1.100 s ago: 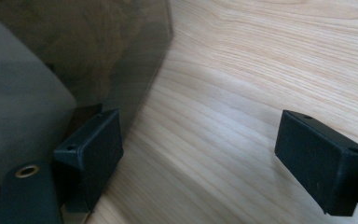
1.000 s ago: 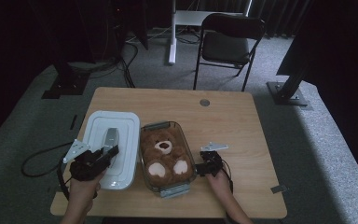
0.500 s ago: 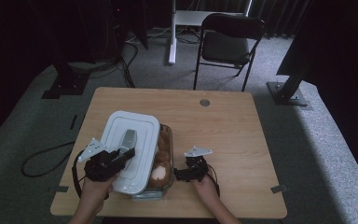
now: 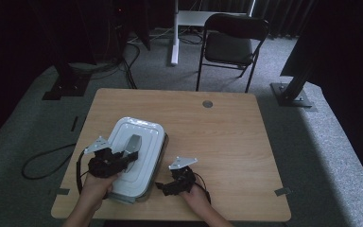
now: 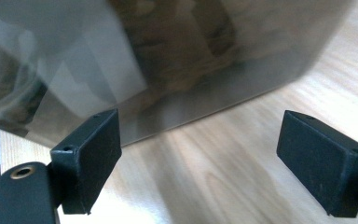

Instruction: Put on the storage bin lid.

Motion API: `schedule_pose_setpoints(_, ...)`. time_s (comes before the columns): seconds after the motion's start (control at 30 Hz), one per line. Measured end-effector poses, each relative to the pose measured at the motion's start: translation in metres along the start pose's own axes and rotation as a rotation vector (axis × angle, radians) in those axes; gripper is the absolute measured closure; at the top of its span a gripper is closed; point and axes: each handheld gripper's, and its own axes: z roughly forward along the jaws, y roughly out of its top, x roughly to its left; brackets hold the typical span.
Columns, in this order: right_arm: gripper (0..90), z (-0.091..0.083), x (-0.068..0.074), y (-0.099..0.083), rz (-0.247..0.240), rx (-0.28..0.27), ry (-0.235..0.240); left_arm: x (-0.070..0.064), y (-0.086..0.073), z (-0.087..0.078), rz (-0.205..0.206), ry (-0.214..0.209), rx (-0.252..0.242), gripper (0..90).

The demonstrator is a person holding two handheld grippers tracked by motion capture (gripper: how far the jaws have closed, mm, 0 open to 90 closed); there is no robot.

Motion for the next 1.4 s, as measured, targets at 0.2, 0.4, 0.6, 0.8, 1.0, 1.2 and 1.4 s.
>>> schedule_pose_setpoints(0.2, 13.0, -0.017, -0.022, -0.001, 0.066, -0.041, -0.043, 0.0, 0.004, 0.006, 0.018, -0.011, 0.038, 71.1)
schedule_pose_setpoints(0.4, 13.1, -0.029, -0.036, -0.002, 0.108, -0.072, -0.073, 0.004, 0.006, 0.009, 0.017, -0.024, 0.068, 71.0)
schedule_pose_setpoints(0.6, 13.2, -0.031, -0.043, -0.003, 0.13, -0.075, -0.089, 0.003, 0.008, 0.013, 0.001, -0.032, 0.074, 71.1)
schedule_pose_setpoints(0.8, 13.2, -0.029, -0.044, -0.004, 0.132, -0.063, -0.088, 0.002, 0.007, 0.012, -0.017, -0.017, 0.064, 71.0)
schedule_pose_setpoints(1.0, 13.3, -0.027, -0.043, -0.004, 0.127, -0.061, -0.087, -0.005, -0.001, 0.018, -0.002, -0.02, 0.085, 71.3)
schedule_pose_setpoints(1.2, 13.2, -0.026, -0.044, -0.005, 0.13, -0.056, -0.088, -0.007, -0.001, 0.021, 0.004, 0.03, 0.083, 71.0)
schedule_pose_setpoints(1.4, 13.3, -0.025, -0.046, -0.006, 0.143, -0.054, -0.084, -0.001, 0.002, 0.025, -0.027, 0.02, 0.129, 70.6)
